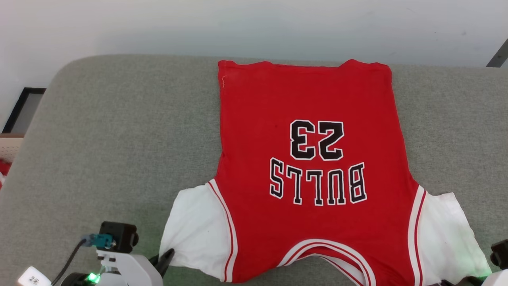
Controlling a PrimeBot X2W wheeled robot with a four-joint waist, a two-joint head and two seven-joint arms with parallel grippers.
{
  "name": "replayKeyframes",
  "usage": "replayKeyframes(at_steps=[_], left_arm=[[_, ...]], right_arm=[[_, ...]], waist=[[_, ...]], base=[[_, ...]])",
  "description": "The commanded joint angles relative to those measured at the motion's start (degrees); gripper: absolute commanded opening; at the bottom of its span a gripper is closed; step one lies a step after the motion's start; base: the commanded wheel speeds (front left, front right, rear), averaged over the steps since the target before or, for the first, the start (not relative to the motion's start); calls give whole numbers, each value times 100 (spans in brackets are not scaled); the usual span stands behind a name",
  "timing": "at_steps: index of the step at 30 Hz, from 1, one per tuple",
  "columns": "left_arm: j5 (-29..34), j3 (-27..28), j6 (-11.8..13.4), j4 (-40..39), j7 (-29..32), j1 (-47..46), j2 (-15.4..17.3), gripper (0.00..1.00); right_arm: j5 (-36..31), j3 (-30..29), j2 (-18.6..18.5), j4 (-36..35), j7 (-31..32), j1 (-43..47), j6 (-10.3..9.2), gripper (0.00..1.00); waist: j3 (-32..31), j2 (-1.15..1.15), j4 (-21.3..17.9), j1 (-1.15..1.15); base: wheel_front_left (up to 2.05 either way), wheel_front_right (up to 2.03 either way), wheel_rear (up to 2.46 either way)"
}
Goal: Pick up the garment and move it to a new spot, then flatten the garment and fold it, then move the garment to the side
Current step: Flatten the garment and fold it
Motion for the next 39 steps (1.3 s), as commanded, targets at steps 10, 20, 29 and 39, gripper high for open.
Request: replayKeyframes(at_steps=[10, 20, 29, 39], left_arm=[[26, -20, -35, -8, -107, 31, -84, 0], [159, -120, -249, -62, -125, -364, -316, 0], [262, -280, -616, 60, -115, -951, -743, 0], [485, -603, -1136, 458, -139, -1648, -1328, 0]], right_arm=[[209, -552, 153, -1176, 980, -91, -7, 100], [-139, -708, 304, -1242, 925, -1937, -6, 100], [-394, -206, -166, 540, 257, -4010, -6, 100], [-615, -50, -465, 2910, 511, -6026, -6, 100]], waist=[[31, 0, -28, 0], [418, 0, 244, 0], [990, 0, 779, 0], [1690, 0, 1597, 0]], base=[[0, 0, 0], [0, 0, 0], [0, 0, 0], [0, 0, 0]])
